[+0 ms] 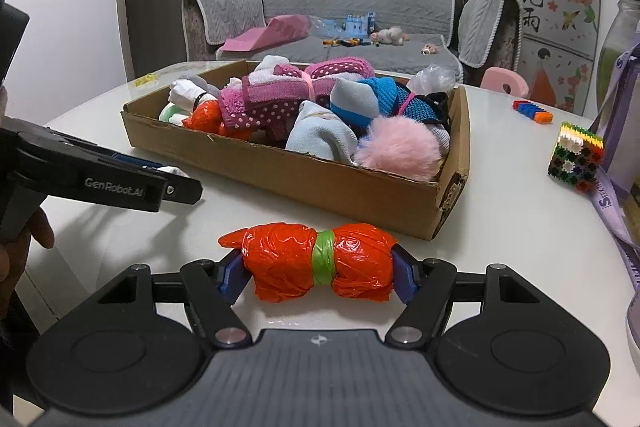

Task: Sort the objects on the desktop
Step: 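Carry the orange bag and white roll over the box and open both tools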

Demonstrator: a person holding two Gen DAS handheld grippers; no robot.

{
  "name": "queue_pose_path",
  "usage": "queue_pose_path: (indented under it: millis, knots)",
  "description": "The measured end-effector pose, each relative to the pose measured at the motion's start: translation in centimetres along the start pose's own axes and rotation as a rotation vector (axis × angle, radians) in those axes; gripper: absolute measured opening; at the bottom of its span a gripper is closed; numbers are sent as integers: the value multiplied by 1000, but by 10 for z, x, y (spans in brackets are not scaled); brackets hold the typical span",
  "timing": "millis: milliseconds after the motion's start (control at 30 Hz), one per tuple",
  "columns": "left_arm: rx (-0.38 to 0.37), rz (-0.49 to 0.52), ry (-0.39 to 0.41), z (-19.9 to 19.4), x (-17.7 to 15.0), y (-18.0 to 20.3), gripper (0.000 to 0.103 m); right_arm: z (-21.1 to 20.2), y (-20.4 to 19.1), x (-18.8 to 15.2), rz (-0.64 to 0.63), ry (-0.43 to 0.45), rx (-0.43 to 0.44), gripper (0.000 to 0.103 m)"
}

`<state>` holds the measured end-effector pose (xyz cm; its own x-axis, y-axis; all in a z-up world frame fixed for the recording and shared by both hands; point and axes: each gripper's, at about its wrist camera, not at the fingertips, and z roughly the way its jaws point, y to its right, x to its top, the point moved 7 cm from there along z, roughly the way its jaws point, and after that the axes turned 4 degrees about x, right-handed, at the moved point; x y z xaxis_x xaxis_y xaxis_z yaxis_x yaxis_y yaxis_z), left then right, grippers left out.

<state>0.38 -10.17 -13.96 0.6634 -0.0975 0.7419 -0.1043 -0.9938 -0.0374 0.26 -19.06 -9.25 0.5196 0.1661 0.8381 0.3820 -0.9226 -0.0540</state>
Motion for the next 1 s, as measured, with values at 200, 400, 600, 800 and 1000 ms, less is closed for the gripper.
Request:
queue_pose_path:
  millis: [200,400,600,800,1000]
  knots:
    - [11,-7,2,-11,-3,-9,52,-6,-2,1,2,9,13,66]
    - [20,-8,8,-22,-3,-18,52,-11,1,3,14,12,18,66]
    - [30,-7,18,-32,-1,-28,52,-16,7,7,29,16,15,66]
    - [33,3,35,-43,4,-36,52,-27,16,17,27,37,1,66]
    - [28,16,90,-65,35,-50,52,-49,36,46,1,83,-34,66]
